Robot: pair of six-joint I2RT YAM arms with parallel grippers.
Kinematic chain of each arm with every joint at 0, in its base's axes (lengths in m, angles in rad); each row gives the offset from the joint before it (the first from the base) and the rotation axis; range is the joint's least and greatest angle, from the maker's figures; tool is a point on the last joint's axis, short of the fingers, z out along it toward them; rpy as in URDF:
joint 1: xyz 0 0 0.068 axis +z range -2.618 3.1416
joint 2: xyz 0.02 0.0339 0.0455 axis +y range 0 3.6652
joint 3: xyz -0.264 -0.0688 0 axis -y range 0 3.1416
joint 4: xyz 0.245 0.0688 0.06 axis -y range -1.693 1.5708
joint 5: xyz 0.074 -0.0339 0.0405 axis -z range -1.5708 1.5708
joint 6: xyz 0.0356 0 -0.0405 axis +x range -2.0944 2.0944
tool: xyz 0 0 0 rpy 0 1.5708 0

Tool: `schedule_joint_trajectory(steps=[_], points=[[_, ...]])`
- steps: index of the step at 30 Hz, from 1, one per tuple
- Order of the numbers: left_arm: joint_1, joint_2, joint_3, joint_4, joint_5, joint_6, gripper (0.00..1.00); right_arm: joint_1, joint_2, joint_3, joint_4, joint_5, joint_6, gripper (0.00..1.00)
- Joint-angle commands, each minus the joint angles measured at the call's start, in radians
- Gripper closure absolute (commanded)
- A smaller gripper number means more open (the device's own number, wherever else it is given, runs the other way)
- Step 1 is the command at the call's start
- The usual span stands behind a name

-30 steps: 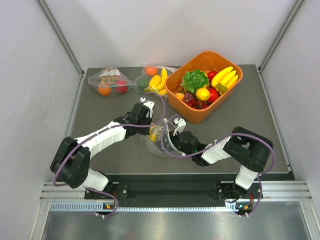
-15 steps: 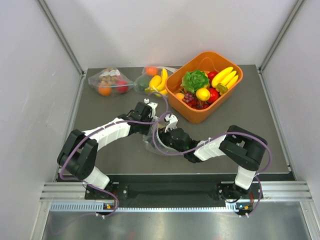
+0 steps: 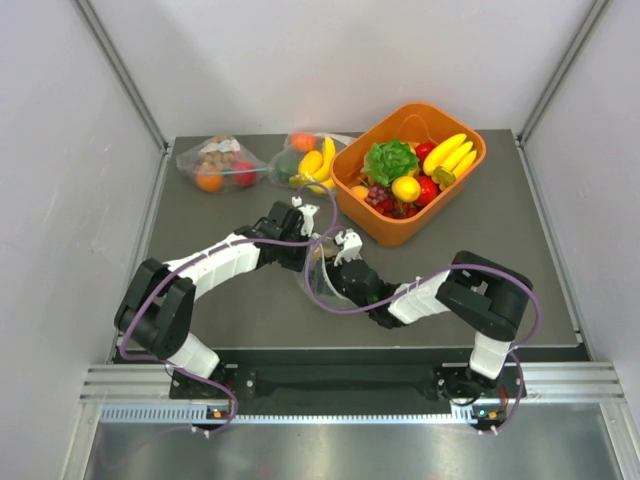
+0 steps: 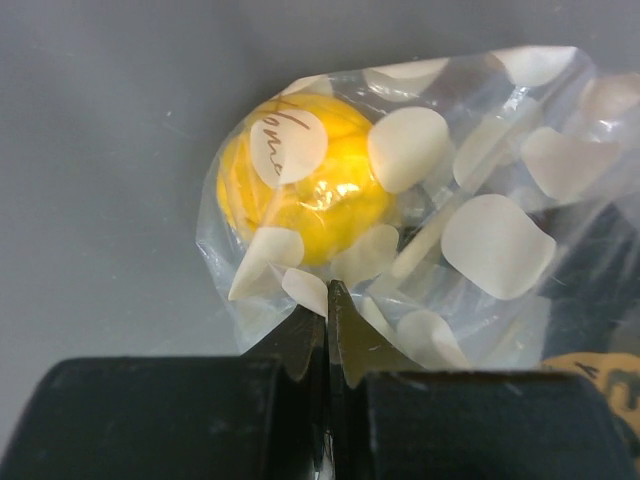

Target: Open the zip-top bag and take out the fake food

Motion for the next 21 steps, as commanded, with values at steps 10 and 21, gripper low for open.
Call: schedule_joint_trajectory(steps=[10,21], points=[[0.001,0.006,0.037,-0.068,0.110,0.024,1.00,0.001,-0.030,-0.014,-0.110,0.214,-0.058,0.43],[0.003,0.029,0.048,-0.083,0.108,0.031,1.00,-0.007,-0.065,-0.049,-0.113,0.233,-0.055,0.42]])
